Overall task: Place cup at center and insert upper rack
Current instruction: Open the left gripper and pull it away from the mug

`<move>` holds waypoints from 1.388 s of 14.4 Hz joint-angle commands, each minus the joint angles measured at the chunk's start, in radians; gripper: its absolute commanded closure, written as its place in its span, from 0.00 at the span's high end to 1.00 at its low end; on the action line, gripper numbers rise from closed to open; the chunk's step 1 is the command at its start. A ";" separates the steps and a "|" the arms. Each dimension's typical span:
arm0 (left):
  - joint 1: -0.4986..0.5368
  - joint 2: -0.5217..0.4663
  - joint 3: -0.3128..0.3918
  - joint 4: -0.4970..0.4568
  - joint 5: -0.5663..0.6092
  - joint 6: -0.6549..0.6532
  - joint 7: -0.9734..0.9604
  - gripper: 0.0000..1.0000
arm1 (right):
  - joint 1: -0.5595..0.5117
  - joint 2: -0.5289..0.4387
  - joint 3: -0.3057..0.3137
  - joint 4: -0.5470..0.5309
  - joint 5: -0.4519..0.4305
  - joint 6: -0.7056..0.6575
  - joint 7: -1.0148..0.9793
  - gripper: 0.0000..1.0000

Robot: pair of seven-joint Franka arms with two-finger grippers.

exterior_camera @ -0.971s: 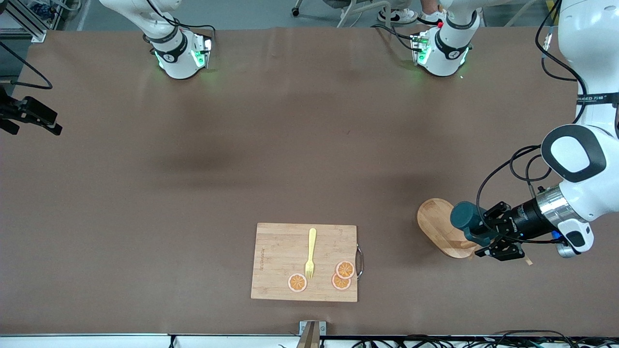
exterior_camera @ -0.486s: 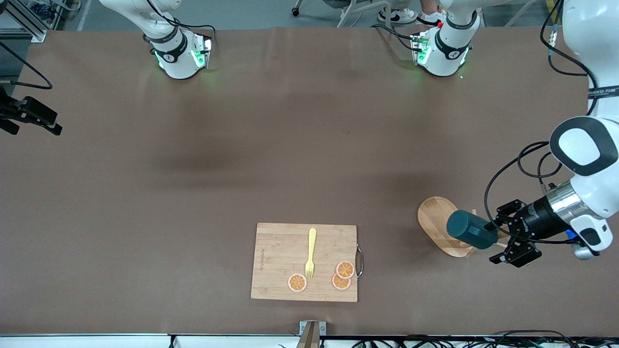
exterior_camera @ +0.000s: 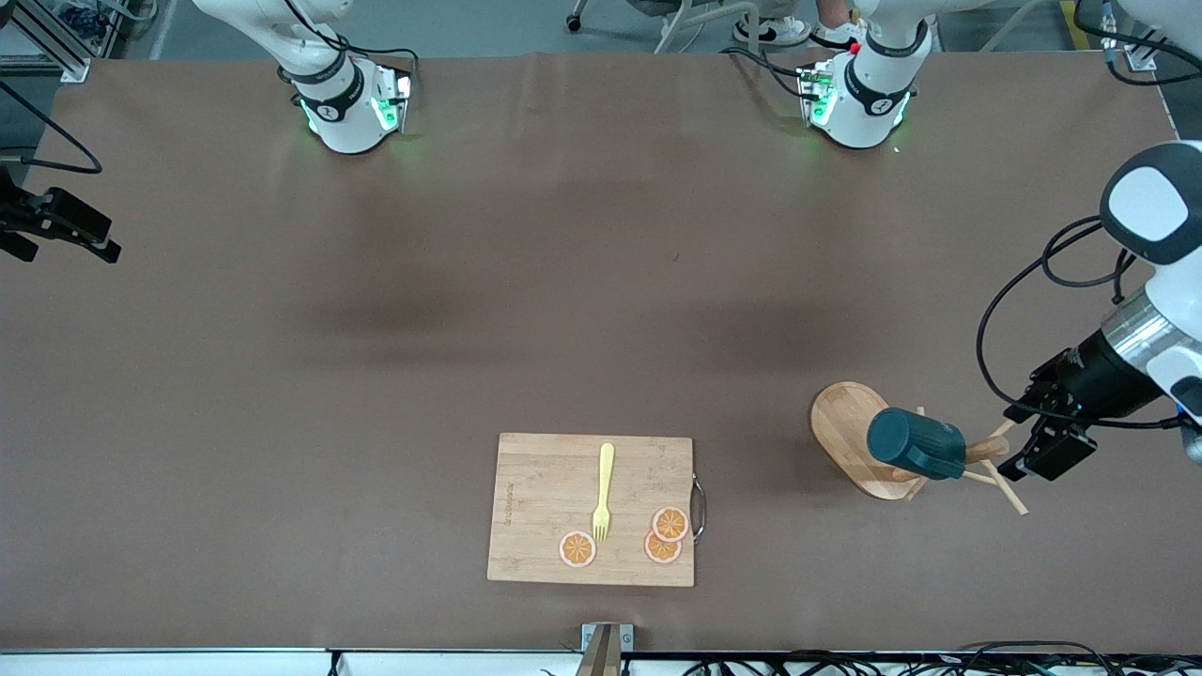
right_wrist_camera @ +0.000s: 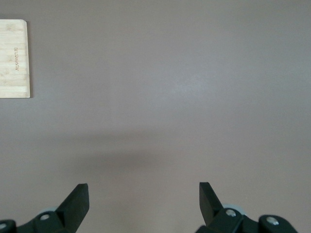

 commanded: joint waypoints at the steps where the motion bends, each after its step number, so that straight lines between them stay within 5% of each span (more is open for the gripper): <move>1: 0.006 -0.092 -0.001 -0.082 0.055 -0.006 0.171 1.00 | 0.002 -0.025 -0.001 -0.027 -0.013 0.013 -0.001 1.00; 9: 0.035 -0.201 0.001 -0.071 0.124 -0.325 0.627 1.00 | 0.002 -0.024 -0.001 -0.026 -0.013 0.013 -0.002 1.00; 20: 0.064 -0.369 0.008 -0.070 0.110 -0.571 0.839 1.00 | 0.002 -0.024 -0.001 -0.021 -0.015 0.013 -0.002 1.00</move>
